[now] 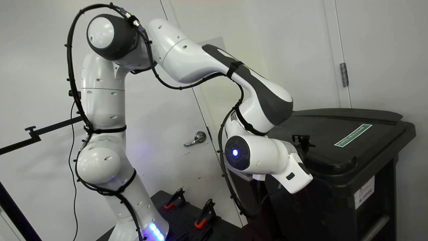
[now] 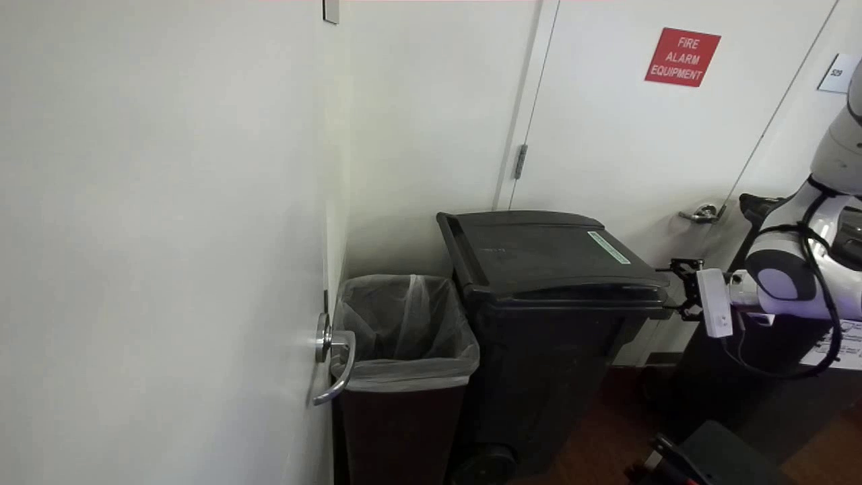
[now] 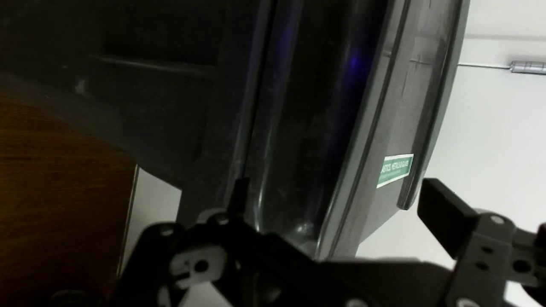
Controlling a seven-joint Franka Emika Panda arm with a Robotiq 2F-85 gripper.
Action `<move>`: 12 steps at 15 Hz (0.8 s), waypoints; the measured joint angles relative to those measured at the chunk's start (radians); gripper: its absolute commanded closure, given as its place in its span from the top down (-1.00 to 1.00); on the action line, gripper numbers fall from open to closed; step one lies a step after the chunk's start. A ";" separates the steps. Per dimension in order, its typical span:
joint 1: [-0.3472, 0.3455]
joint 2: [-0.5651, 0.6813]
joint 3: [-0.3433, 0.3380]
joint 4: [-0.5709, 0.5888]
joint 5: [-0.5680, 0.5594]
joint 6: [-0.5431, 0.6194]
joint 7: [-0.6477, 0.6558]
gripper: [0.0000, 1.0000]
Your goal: Open the bin
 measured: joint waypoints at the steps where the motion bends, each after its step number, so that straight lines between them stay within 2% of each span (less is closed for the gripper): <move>1: 0.000 0.000 0.007 0.000 0.025 -0.001 -0.012 1.00; 12: 0.028 0.031 0.107 0.048 0.292 0.001 -0.091 1.00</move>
